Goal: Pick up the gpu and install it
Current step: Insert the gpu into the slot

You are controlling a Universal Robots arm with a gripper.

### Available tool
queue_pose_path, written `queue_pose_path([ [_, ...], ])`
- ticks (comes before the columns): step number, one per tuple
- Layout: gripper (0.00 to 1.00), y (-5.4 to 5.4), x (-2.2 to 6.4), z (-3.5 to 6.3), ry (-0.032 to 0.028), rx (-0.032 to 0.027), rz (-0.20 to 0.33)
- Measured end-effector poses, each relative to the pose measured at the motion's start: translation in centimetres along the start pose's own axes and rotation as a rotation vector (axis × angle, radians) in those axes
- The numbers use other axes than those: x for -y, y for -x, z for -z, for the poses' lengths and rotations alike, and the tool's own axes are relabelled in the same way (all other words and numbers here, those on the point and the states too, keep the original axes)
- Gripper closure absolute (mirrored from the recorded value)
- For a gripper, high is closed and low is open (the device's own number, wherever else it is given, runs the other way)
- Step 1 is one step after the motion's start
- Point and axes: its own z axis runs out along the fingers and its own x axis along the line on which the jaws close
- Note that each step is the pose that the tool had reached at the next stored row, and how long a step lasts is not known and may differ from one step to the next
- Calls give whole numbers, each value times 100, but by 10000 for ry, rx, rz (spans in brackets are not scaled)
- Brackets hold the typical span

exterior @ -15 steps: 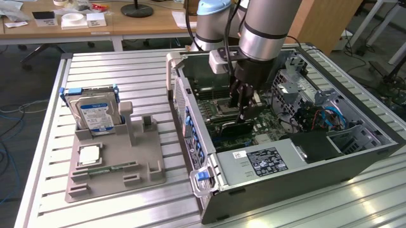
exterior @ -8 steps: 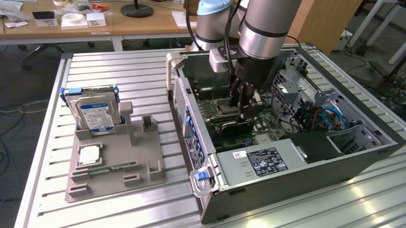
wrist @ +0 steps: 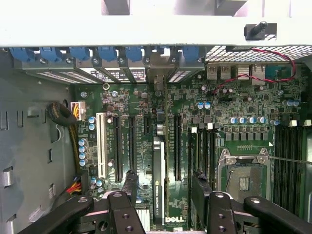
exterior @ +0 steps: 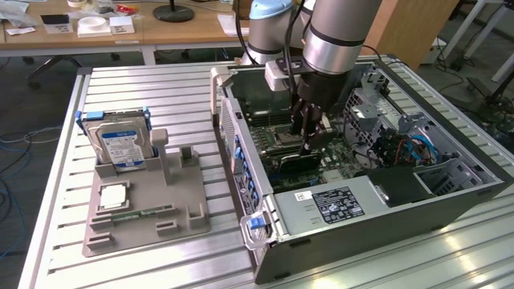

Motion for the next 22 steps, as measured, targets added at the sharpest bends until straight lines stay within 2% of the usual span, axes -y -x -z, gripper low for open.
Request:
queue_pose_path([
  [22, 42, 44, -1, 71, -7, 7, 0],
])
